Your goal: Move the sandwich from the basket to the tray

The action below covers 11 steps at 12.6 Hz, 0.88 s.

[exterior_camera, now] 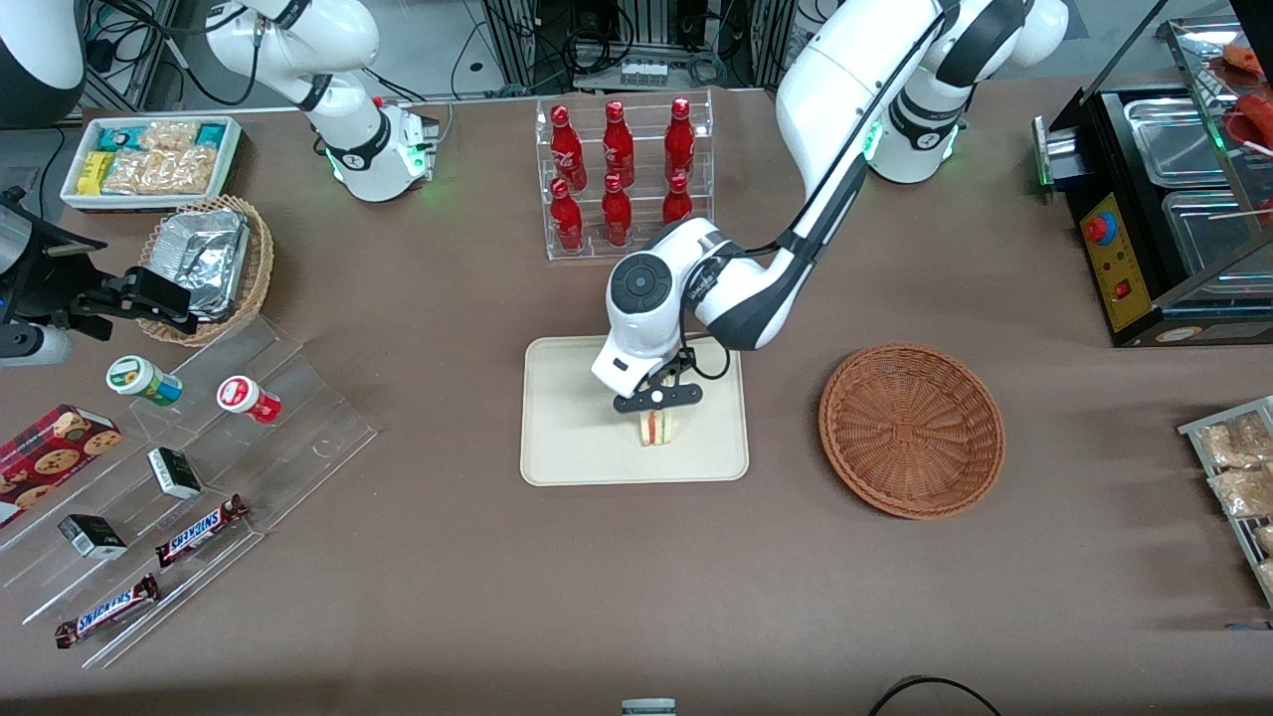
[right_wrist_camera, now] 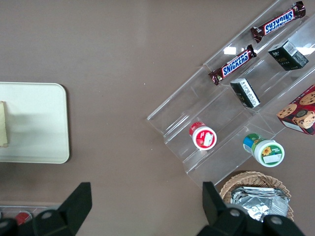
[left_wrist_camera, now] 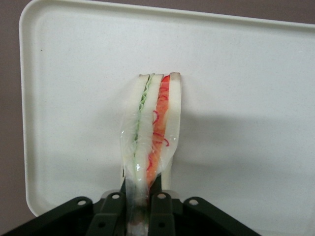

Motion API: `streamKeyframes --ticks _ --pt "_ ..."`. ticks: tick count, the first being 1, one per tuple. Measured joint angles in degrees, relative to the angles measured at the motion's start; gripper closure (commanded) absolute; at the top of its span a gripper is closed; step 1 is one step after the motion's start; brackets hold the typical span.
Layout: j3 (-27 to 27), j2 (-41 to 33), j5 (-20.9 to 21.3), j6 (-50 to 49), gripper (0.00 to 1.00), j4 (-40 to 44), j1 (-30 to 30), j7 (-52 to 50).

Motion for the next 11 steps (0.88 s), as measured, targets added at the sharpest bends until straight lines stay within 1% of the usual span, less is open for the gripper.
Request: streamKeyframes --ticks 3,5,7,9,11 --pt "0.3 -0.3 0.0 -0.3 0.01 1.9 0.1 0.0" --pt "0.8 -2.7 0.0 -4.7 0.01 3.9 0.3 0.1" --pt "1.3 -8.2 0.1 -12.0 0.01 5.2 2.0 0.0" --pt "1.5 -15.6 0.2 -21.5 0.01 5.5 6.1 0.4" --pt "1.6 -22.0 0.2 -29.1 0.01 5.4 10.8 4.7"
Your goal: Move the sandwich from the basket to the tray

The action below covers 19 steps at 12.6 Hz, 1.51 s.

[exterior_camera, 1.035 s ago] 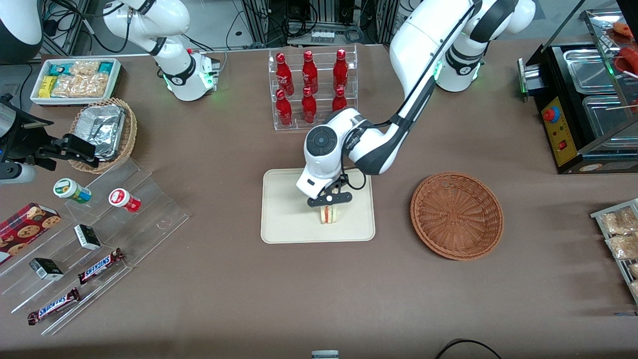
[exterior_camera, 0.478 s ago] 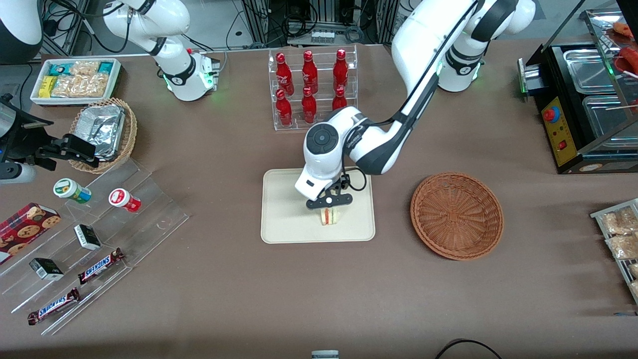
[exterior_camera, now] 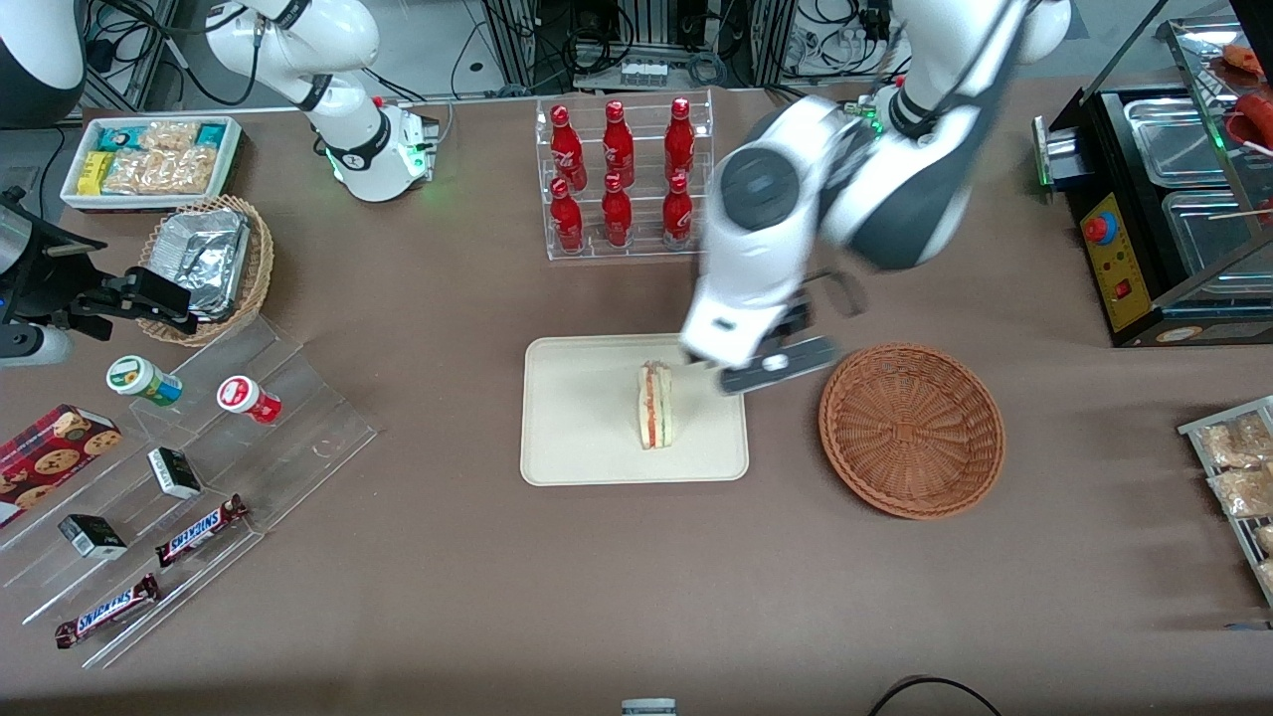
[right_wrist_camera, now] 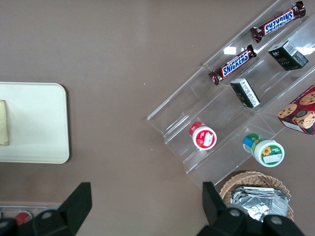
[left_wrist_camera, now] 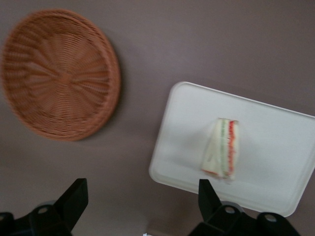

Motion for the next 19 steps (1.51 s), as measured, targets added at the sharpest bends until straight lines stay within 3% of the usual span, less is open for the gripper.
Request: streamKeyframes --ticks 4,10,14,19 --pt "0.1 -8.4 -0.1 -8.2 0.01 -2.0 7.8 12.3" --pt "0.2 -18.0 -0.2 -9.5 0.01 -10.8 16.7 27.9" --pt "0.3 -23.1 -3.7 -9.7 0.01 -14.0 25.7 40.7" --pt "0.0 -23.8 -5.9 -8.7 0.01 -14.5 27.4 43.1"
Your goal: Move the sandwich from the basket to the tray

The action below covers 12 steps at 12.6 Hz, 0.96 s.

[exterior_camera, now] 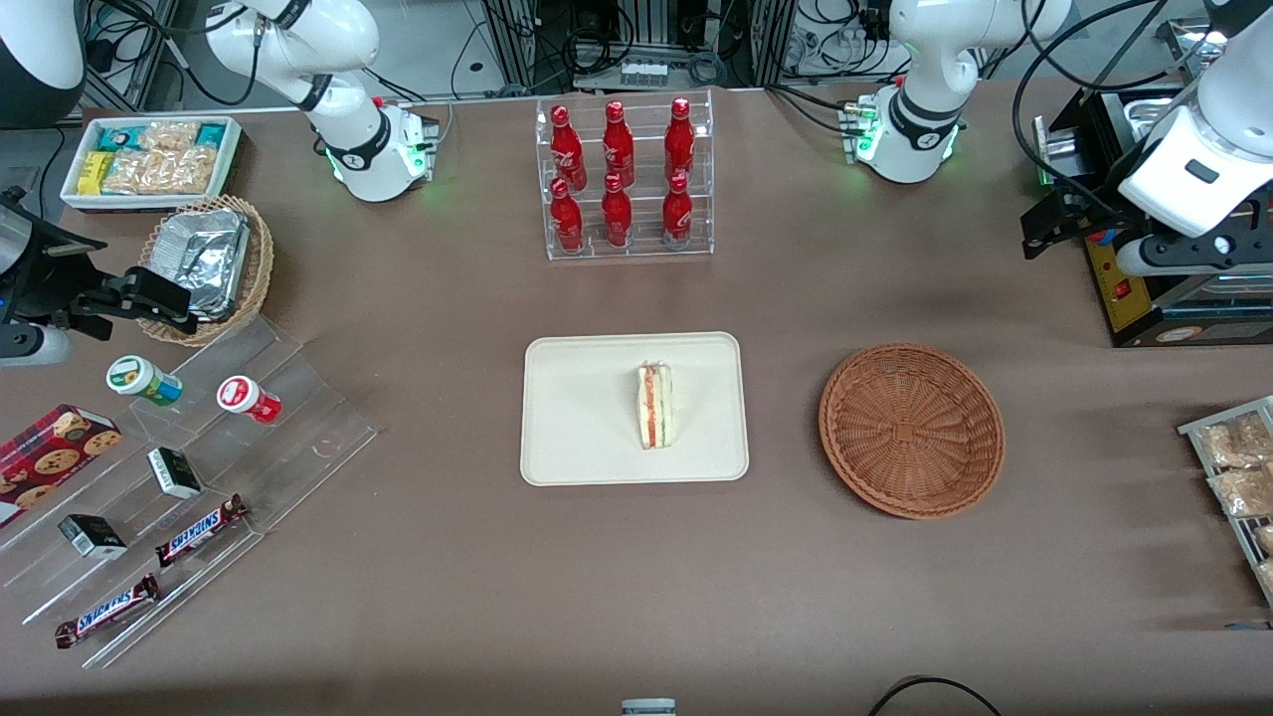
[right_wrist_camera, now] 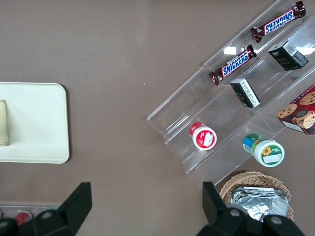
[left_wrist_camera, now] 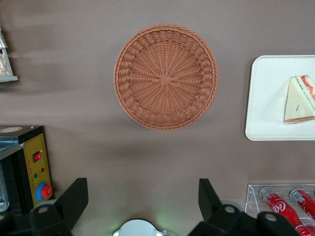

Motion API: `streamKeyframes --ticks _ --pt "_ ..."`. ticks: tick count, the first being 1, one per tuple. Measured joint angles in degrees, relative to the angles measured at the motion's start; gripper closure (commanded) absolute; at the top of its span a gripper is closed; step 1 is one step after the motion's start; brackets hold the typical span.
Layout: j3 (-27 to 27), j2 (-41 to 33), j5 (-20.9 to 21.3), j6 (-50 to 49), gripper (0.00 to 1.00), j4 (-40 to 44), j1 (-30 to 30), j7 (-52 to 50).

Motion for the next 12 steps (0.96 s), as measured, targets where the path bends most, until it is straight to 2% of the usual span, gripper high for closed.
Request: streamKeyframes --ticks 3,9,12 --pt "0.0 0.4 0.0 0.6 0.01 0.0 0.0 0.5" --pt "0.7 0.5 1.6 -0.9 0.01 0.1 2.2 9.4" --pt "4.7 0.5 1.6 -0.9 0.01 0.2 -1.7 9.2"
